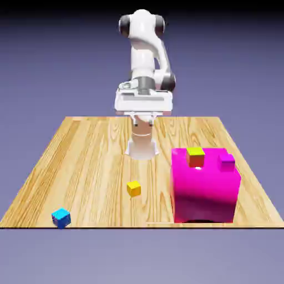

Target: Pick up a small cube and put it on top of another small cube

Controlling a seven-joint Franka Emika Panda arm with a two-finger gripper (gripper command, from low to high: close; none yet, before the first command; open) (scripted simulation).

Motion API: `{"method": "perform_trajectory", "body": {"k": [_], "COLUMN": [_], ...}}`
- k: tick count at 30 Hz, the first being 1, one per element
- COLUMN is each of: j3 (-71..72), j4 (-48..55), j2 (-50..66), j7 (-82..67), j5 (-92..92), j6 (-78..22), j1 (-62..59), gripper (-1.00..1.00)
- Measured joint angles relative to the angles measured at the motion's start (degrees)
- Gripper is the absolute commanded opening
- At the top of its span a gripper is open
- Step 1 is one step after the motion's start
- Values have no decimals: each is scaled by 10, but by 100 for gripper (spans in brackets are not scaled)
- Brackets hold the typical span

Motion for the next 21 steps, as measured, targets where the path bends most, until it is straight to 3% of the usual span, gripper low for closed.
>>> {"method": "perform_trajectory", "body": {"k": [19, 21], "j3": [146, 149], "j4": [108, 107], "j2": [394, 415], "j7": [252, 247], "j5": [244, 251], "j6": [-370, -347], "j1": [-310, -308], "gripper": [0, 0]}}
